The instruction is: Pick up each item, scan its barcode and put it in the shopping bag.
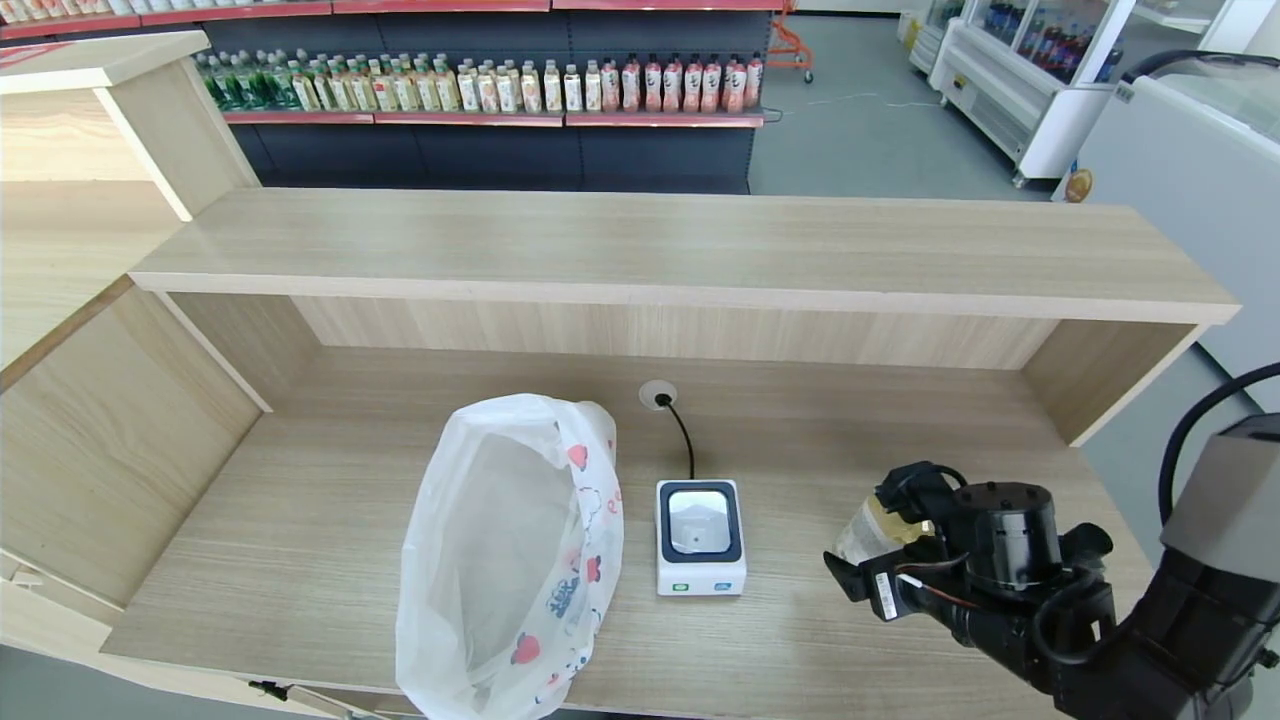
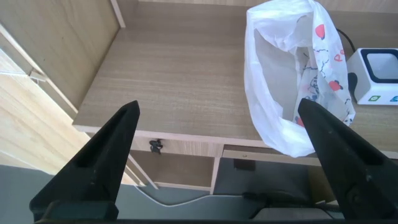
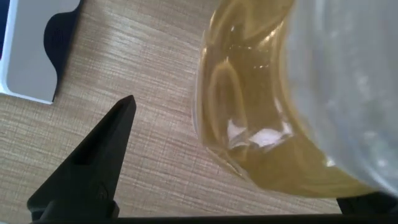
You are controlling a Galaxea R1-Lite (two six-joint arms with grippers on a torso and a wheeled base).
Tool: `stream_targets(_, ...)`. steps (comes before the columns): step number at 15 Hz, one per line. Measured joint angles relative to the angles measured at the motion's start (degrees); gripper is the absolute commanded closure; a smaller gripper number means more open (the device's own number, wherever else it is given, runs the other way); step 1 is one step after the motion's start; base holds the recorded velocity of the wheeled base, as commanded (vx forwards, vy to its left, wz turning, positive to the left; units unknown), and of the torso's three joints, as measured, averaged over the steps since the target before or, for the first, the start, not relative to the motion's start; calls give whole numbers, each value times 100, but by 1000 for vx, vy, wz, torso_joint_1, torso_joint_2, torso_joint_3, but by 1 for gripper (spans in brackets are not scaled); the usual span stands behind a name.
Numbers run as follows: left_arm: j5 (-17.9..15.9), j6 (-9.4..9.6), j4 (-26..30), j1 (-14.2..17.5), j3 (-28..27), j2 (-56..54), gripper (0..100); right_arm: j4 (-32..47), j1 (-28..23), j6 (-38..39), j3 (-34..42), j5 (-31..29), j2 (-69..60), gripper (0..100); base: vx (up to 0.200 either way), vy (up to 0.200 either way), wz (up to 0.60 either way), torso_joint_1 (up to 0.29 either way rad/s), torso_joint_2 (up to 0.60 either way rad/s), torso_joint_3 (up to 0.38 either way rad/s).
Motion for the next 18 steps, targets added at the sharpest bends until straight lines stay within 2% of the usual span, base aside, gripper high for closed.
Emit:
stream_targets(5,0,-2,0,0,0,0,0,-1150,41,-315,-39,2,581,0,0,0,0,0,0,0)
stream_targets(8,0,2,0,0,0,0,0,-1319,46,-416,-155,73,783,0,0,0,0,0,0,0)
stream_targets(9,0,0,0,0,0,0,0,-1376,30,-416,-182,207,816,100,0,0,0,0,0,0)
stream_targets(12,0,-2,-2,0,0,0,0,-1502,-17,-435,-217,473,866,100,0,0,0,0,0,0)
stream_targets(18,0,-2,0,0,0,0,0,-1548,-96,-451,-325,528,879,100,0,0,0,0,0,0)
